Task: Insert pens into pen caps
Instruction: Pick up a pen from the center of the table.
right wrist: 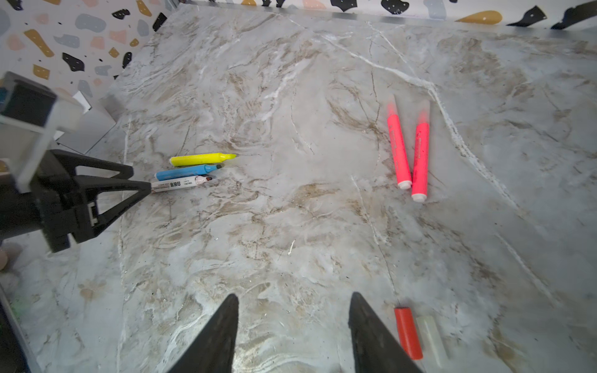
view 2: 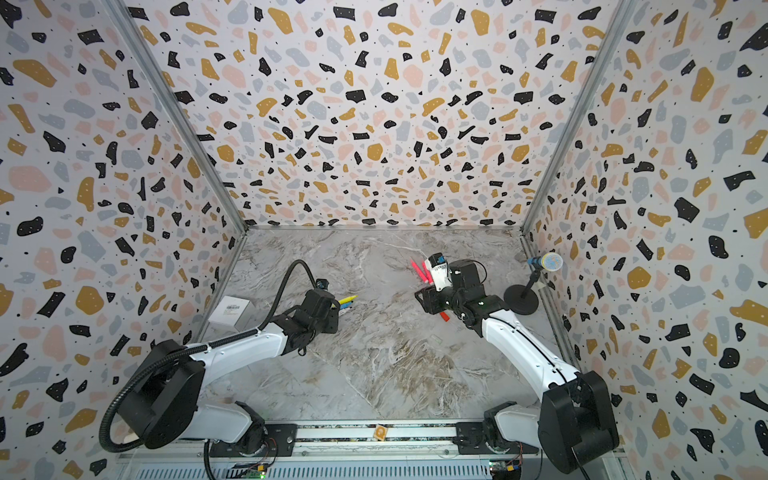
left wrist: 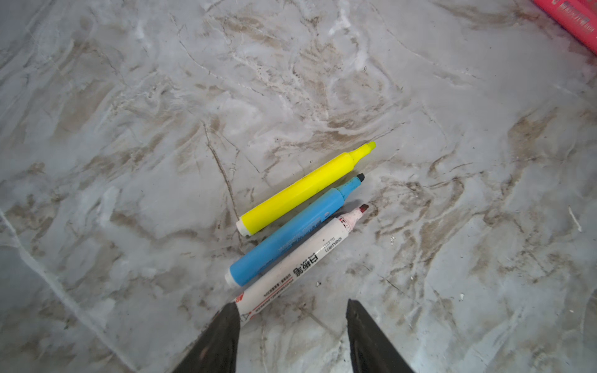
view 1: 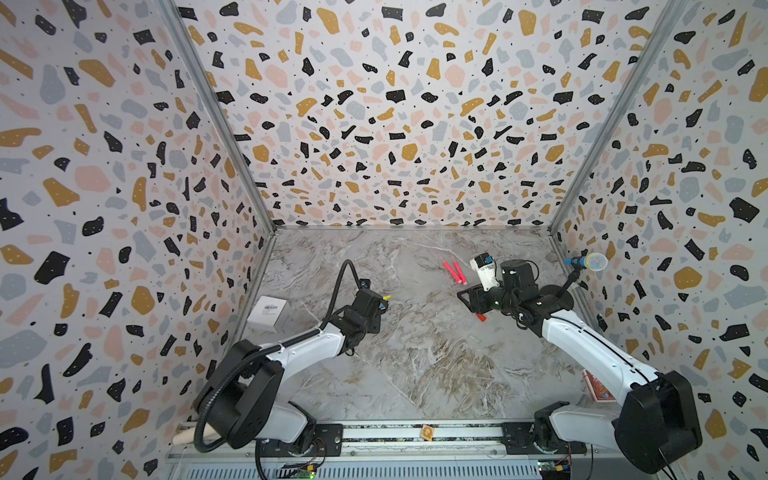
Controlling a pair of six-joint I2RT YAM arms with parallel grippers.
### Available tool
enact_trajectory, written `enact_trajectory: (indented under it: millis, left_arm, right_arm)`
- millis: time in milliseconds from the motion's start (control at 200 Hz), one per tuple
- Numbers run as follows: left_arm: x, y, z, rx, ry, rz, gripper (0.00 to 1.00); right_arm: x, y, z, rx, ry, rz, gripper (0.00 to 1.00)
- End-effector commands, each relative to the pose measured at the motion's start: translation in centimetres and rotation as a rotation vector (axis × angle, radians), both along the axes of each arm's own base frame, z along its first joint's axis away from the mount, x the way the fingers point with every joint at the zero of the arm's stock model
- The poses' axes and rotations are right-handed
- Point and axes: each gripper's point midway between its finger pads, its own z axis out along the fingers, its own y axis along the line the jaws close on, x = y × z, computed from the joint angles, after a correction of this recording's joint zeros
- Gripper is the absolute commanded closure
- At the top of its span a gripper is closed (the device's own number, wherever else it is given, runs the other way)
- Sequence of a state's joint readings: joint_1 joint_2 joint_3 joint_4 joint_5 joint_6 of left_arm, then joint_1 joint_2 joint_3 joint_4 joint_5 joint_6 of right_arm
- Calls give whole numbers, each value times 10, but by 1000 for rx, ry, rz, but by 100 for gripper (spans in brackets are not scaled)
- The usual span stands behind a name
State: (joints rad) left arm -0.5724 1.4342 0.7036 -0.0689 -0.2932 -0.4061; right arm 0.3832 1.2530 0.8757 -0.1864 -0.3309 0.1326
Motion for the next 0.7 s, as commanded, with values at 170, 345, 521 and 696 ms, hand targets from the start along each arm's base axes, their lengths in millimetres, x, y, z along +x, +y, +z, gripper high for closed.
enact_trajectory:
  millis: [170, 345, 521, 696]
  left_arm:
    - [15, -4, -7, 5, 19, -41, 45]
    - [14, -5, -16, 19, 38, -55, 45]
    - [14, -6, -22, 20, 51, -65, 45]
    - [17, -10, -27, 21, 59, -74, 46]
  right_arm:
    - [-10, 8, 11, 68, -38, 52, 43]
    - [-12, 8, 12, 77, -39, 54, 43]
    - [-13, 8, 12, 84, -41, 52, 43]
    - [-14, 9, 11, 92, -41, 55, 43]
